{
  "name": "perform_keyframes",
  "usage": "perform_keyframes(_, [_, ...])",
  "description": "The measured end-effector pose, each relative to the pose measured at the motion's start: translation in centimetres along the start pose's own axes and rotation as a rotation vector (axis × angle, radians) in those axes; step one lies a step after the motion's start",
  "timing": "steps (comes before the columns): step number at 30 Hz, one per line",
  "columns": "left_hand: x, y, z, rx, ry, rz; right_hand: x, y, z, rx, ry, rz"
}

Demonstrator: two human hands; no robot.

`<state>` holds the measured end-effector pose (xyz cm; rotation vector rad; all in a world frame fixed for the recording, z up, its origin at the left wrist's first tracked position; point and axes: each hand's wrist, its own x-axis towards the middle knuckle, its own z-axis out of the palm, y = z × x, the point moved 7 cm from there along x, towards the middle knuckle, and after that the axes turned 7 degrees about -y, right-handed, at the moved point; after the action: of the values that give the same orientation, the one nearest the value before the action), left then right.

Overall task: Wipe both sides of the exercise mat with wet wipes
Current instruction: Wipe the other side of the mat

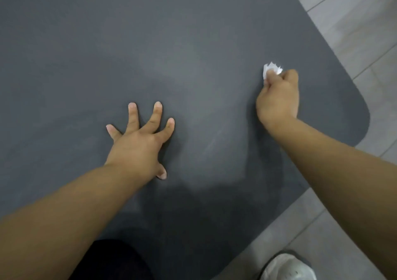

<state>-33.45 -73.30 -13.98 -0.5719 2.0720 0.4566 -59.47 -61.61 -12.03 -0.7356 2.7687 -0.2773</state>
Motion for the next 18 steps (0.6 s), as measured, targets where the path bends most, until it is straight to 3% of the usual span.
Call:
perform_keyframes(2, [-0.2,-0.1,-0.3,-0.044,0.041,0.008,-2.0,-2.8,1.7,-0.016,0.05,-0.096])
perform_keyframes(4, [-0.7,-0.6,-0.4,-0.104,0.1,0.024,-6.3,-7.5,3.2,0.001,0.066,-0.46])
perform_keyframes(6, [-1.7,-1.8,-0.2,-0.186,0.177,0.007,-12.0,-11.7,5.3,-0.09,-0.132,-0.859])
perform_keyframes(8, [-2.9,-4.1,0.3,-0.273,0.246,-0.089,-15.6,-13.4,7.0,-0.154,-0.47,-1.128])
perform_keyframes(10, [-4.0,-6.6,1.2,-0.338,0.245,-0.198,-14.5,-13.4,6.3,-0.152,-0.448,-1.196])
perform_keyframes(14, [-4.4,-8.0,2.1,-0.365,0.244,-0.226,-2.4,-8.6,2.3,-0.048,-0.128,-0.552])
perform_keyframes(16, [-4.0,-7.8,1.7,-0.331,0.261,-0.245,0.8,-6.4,1.6,-0.041,-0.137,-0.25])
perform_keyframes(18, [-3.7,-7.6,1.4,-0.308,0.249,-0.255,0.4,-7.5,2.0,-0.04,-0.132,-0.153])
